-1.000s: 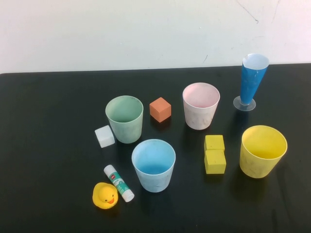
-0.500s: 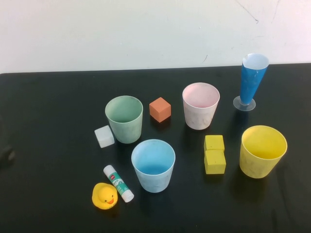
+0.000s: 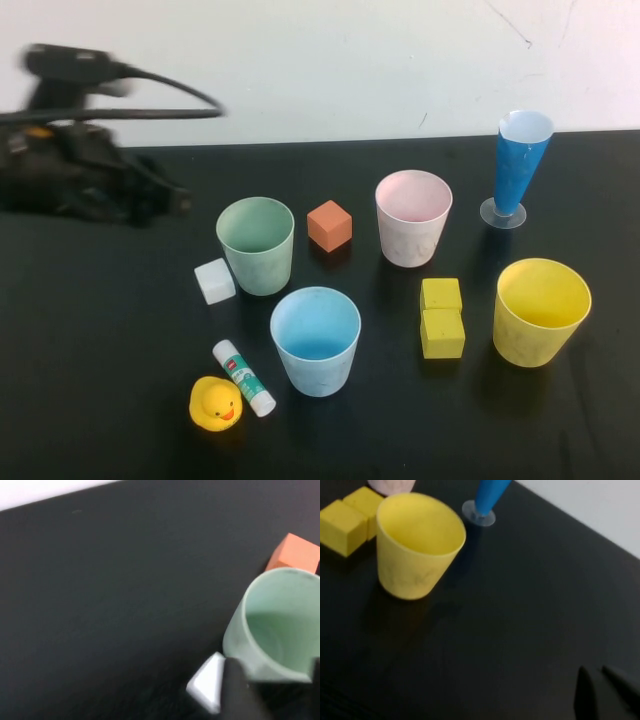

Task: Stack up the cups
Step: Pick up the green cup, then place the green cup on the blue cup

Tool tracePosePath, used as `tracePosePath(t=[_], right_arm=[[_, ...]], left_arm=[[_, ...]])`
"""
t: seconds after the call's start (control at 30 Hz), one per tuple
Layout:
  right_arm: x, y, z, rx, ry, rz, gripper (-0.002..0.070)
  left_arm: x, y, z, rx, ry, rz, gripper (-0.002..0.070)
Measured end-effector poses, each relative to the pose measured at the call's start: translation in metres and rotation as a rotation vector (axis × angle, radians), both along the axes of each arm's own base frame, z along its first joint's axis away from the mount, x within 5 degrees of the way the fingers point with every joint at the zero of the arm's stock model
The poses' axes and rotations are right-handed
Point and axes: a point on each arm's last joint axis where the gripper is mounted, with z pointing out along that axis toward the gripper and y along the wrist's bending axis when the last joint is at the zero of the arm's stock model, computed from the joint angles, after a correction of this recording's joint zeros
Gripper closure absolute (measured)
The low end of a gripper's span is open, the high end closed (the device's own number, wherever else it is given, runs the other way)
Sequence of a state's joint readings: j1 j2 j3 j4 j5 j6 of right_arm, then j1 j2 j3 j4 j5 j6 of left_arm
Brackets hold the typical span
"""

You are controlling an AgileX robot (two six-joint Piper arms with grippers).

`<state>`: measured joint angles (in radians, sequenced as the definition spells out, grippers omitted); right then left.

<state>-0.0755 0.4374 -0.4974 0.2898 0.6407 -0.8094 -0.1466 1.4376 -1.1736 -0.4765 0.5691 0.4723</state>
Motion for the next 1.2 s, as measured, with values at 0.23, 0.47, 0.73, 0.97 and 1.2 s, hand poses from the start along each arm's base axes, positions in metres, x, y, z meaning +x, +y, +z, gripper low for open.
tracePosePath(t=[0.23,0.47,0.73,0.97,1.2], right_arm=[[0.0,0.0,-0.017,-0.005,0.049,0.006,0.0679],[0.002,0.0,-0.023,-0.008,0.056,0.004,0.0679],[0.003,-0.001,-0.021,-0.009,0.027,-0.005,0.0679],[0.004,-0.001,-0.021,-0.011,0.025,-0.004,0.0679],[0.004,-0.001,-0.02,0.0,0.014,-0.007,0.0679]], left_arm=[[0.054,-0.035,-0.031,0.098,0.043,-0.121,0.0166],[0.088,-0.044,-0.068,0.13,0.113,-0.138,0.029],[0.089,-0.046,-0.074,0.133,0.147,-0.152,0.0629],[0.065,-0.044,-0.026,0.127,0.117,-0.203,0.0647],[-0.002,-0.067,0.039,0.203,0.056,-0.453,0.0648]])
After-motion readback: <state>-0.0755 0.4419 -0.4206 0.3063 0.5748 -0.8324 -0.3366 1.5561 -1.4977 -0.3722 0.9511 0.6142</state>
